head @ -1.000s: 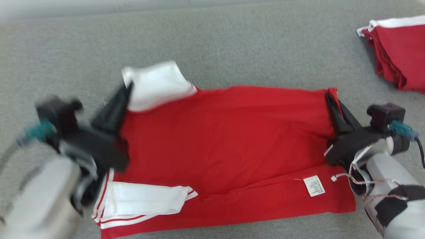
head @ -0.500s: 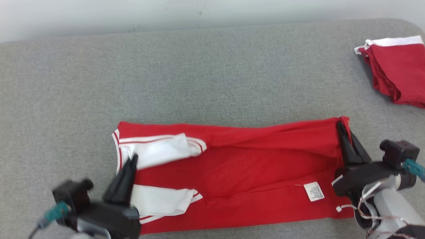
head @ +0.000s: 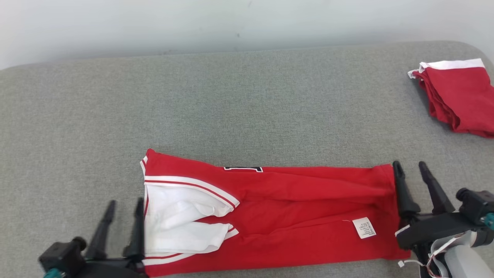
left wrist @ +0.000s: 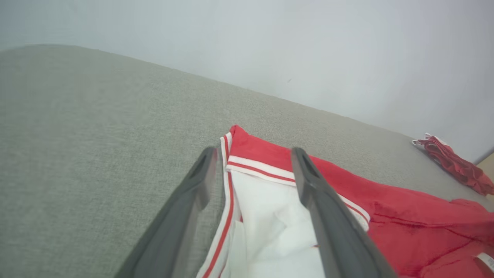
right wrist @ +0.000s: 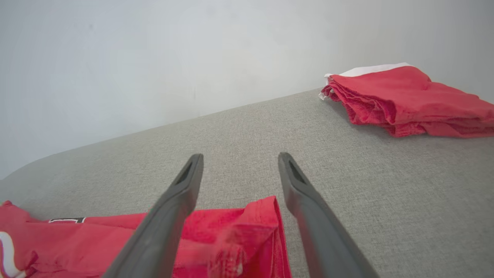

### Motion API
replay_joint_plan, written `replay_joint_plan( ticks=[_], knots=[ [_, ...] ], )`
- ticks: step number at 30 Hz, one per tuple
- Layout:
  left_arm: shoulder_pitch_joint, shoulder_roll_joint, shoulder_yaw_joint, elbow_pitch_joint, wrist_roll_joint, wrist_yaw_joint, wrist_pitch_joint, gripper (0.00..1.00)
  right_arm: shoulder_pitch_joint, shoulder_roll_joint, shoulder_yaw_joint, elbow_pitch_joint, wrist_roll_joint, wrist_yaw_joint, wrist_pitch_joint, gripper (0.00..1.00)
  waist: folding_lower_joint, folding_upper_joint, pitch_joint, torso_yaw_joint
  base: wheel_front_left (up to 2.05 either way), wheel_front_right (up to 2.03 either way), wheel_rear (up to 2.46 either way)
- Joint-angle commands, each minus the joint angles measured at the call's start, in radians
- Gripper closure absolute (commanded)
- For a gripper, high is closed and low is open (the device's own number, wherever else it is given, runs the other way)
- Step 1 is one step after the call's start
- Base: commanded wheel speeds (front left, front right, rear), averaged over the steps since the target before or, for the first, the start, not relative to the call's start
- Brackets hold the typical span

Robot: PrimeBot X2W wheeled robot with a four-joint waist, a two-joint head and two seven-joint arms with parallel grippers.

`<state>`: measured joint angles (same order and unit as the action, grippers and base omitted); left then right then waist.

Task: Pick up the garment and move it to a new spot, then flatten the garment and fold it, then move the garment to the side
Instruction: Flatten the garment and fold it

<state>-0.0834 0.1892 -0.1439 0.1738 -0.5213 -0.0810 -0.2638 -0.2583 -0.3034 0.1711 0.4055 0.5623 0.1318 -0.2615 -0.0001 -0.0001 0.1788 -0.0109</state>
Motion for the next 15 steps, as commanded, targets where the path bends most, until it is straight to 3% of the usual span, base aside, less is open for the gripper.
replay_joint_plan(
  ticks=[1, 5, 9, 15],
  knots=[
    [0.019, -0.012, 0.029, -0.014, 0.038, -0.003, 0.000, 0.00, 0.009, 0.006, -0.011, -0.018, 0.011, -0.003, -0.004, 0.00, 0.0001, 0.0001, -0.003, 0.003, 0.00, 0.00, 0.00],
    [0.050, -0.061, 0.125, -0.055, 0.144, -0.003, 0.000, 0.00, 0.025, 0.004, -0.019, -0.033, 0.014, -0.003, -0.004, 0.00, 0.0001, 0.0001, -0.008, 0.005, 0.00, 0.00, 0.00],
    [0.066, -0.098, 0.205, -0.086, 0.256, -0.014, 0.000, 0.00, 0.012, 0.011, -0.007, 0.080, 0.024, -0.003, -0.003, 0.00, 0.0001, 0.0001, -0.012, 0.020, 0.00, 0.00, 0.00],
    [0.072, -0.128, 0.258, -0.083, 0.307, -0.030, 0.000, 0.00, -0.004, 0.027, 0.014, 0.203, 0.049, -0.003, 0.002, 0.00, 0.0001, 0.0001, -0.018, 0.029, 0.00, 0.00, 0.00]
  ],
)
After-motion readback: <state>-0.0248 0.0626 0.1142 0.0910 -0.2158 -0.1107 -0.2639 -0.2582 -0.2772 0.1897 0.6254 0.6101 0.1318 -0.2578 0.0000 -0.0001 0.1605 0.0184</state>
